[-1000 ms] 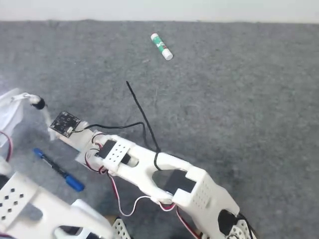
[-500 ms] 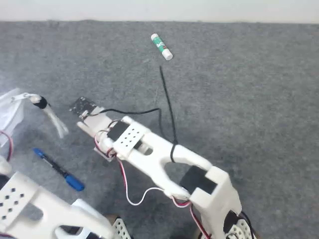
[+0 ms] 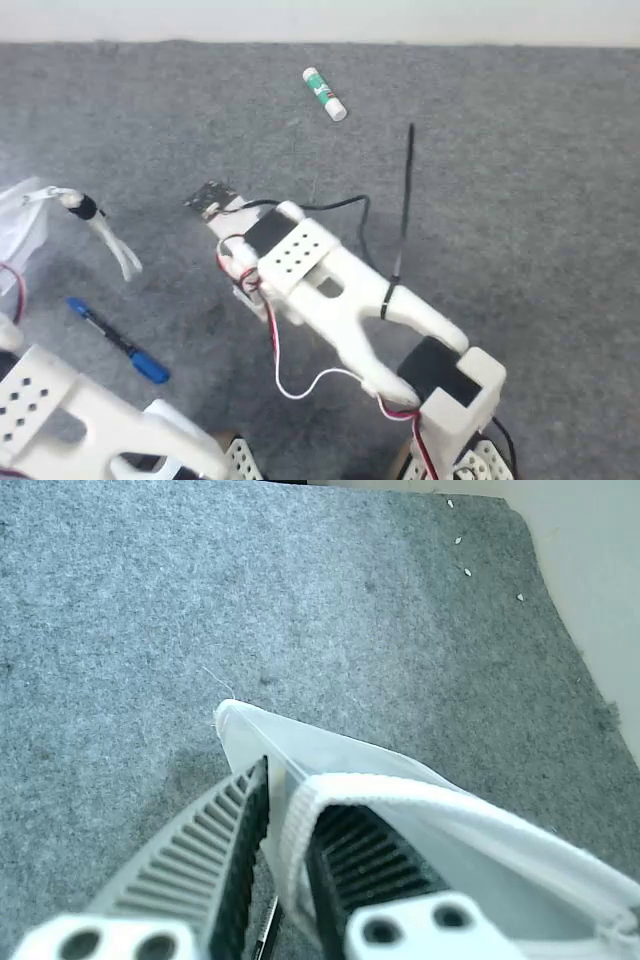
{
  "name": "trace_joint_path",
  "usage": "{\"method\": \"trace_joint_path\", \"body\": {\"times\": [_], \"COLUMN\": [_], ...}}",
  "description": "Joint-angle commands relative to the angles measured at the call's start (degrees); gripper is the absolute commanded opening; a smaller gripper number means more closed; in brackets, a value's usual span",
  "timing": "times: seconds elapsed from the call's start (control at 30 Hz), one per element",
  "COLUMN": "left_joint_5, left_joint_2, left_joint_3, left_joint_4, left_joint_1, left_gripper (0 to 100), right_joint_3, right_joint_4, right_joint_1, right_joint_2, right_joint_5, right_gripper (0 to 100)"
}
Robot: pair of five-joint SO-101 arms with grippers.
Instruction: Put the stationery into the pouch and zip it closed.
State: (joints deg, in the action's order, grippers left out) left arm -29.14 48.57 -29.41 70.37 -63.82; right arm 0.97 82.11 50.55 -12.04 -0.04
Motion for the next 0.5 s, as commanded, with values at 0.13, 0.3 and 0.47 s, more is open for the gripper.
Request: {"method": "trace_joint_path", "body": {"times": [0.13, 0.3, 0.47], "left_joint_5": [-0.88, -0.88, -0.88], "left_joint_2": [0.44, 0.44, 0.44], "left_joint_3": [3.56, 3.56, 3.56], "left_joint_4": [-2.46, -2.46, -2.46], "left_joint_1": [-0.53, -0.53, -0.35], "left_gripper": [1, 1, 1], "right_joint_3": [1.23, 1.23, 1.14], "right_joint_4": [4.7, 5.93, 6.37], "right_joint_1": [-3.47, -5.05, -6.11], "right_joint_2": [5.93, 6.9, 9.19], "right_joint_5": [0.09, 4.22, 5.36], "right_gripper": [0.7, 0.9, 6.1]}}
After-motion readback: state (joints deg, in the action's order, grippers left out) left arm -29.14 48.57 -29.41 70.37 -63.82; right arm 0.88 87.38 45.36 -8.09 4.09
